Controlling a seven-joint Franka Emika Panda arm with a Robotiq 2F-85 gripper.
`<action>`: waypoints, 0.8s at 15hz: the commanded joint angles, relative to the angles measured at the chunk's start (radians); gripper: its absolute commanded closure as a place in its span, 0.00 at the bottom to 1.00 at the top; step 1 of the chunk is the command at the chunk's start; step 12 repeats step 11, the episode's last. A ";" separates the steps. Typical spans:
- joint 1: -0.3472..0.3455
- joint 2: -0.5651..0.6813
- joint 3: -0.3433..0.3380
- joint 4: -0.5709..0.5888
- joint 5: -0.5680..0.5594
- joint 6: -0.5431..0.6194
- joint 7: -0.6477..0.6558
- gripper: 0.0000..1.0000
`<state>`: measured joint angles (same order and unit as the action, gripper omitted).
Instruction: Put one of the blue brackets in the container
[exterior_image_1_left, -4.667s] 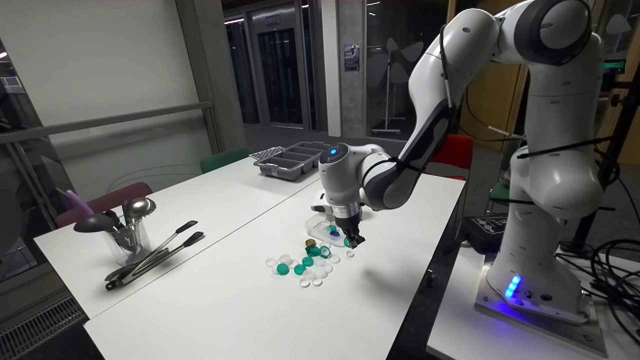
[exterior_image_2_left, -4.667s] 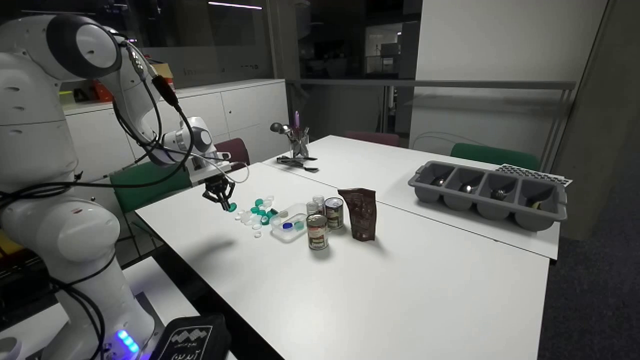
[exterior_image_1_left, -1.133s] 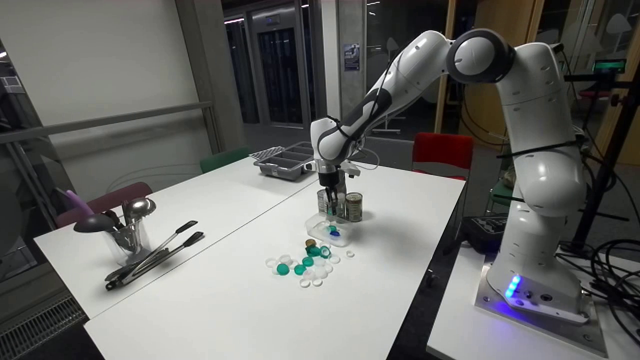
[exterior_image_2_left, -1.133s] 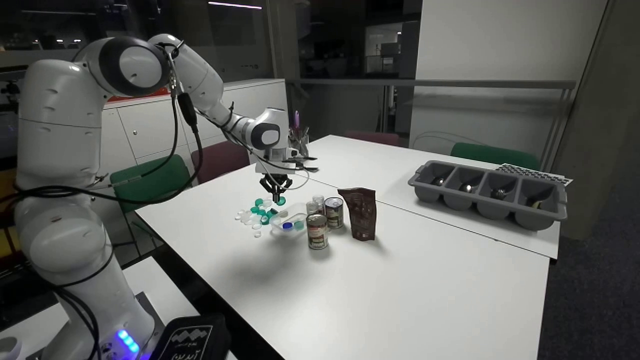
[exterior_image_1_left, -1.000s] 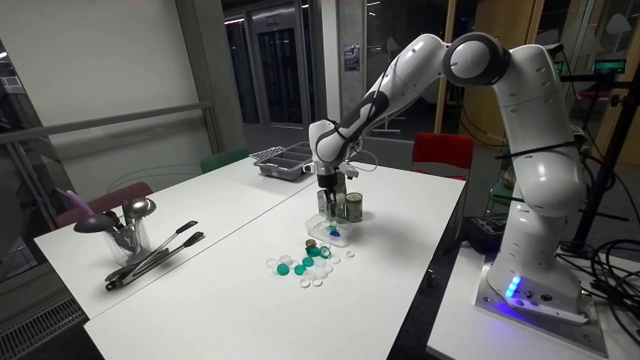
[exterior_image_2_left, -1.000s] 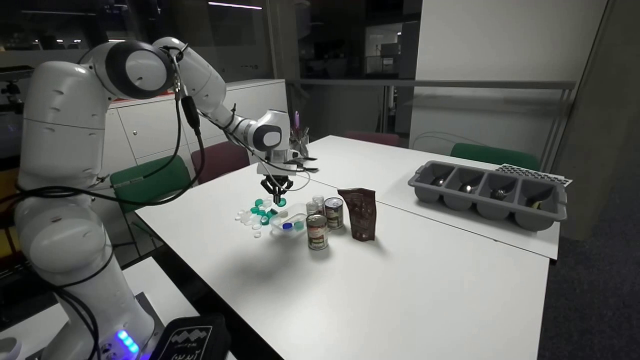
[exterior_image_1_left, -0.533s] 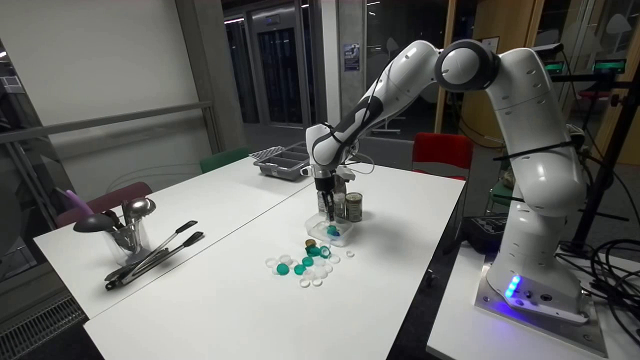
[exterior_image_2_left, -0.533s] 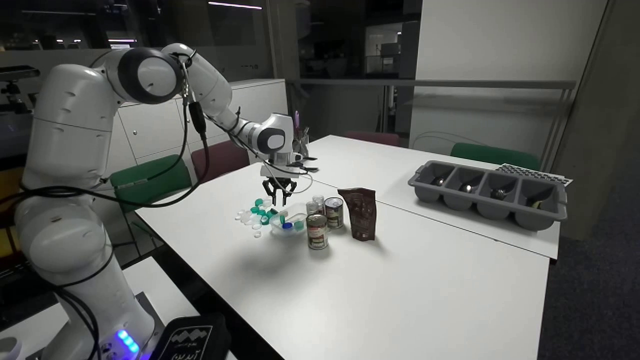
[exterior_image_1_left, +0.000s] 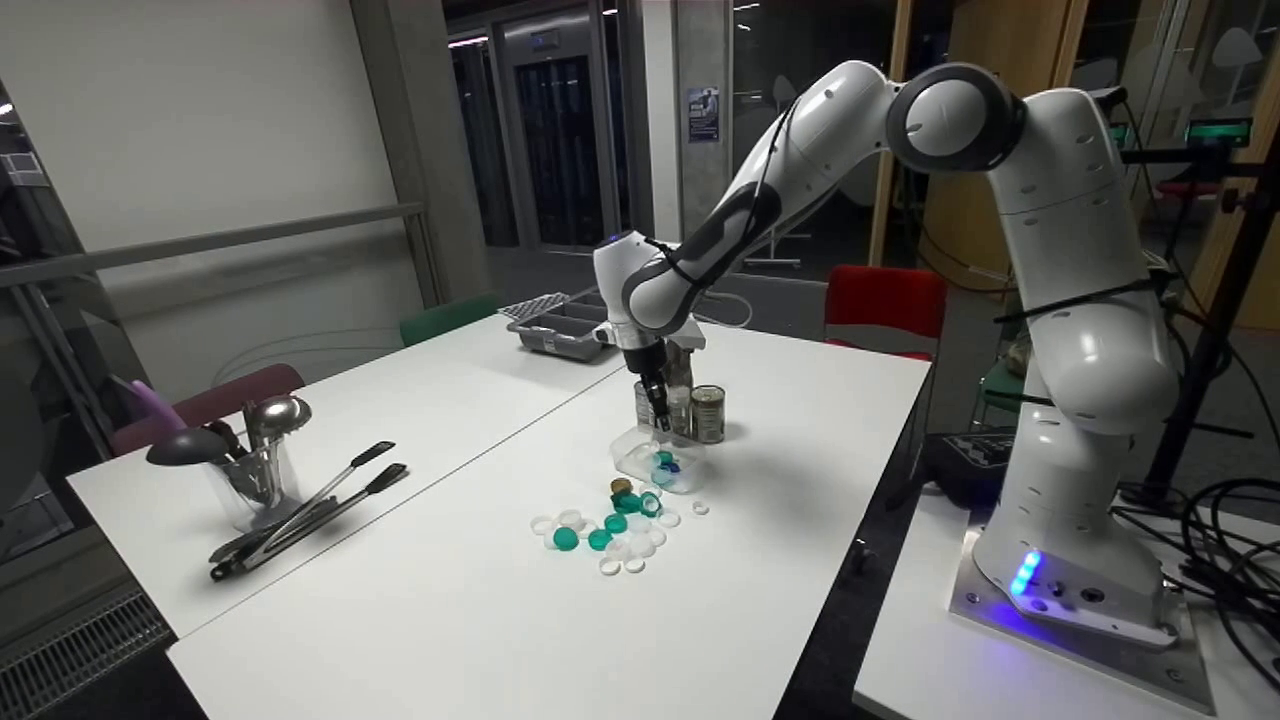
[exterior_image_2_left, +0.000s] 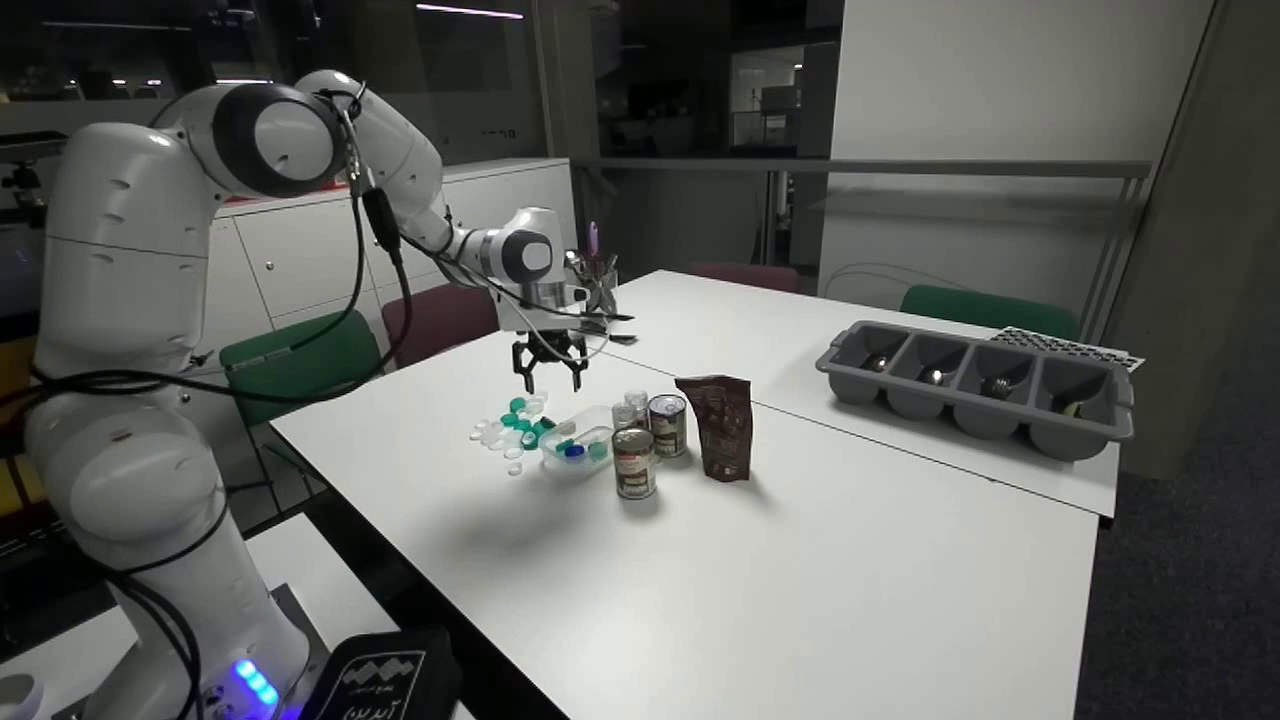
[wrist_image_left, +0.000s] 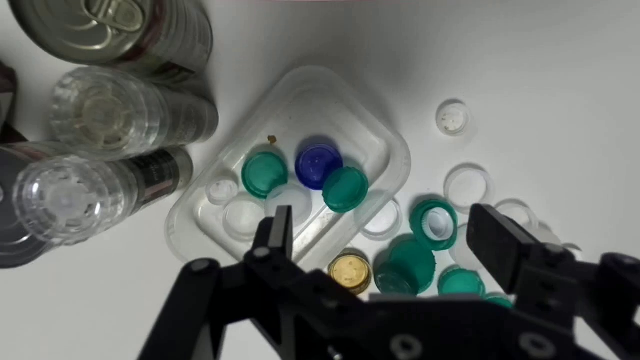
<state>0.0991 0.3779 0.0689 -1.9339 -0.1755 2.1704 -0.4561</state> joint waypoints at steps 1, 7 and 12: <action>0.057 -0.150 0.032 -0.065 -0.128 -0.199 0.044 0.00; 0.050 -0.122 0.050 -0.035 -0.107 -0.198 0.034 0.00; 0.044 -0.122 0.047 -0.039 -0.108 -0.198 0.034 0.00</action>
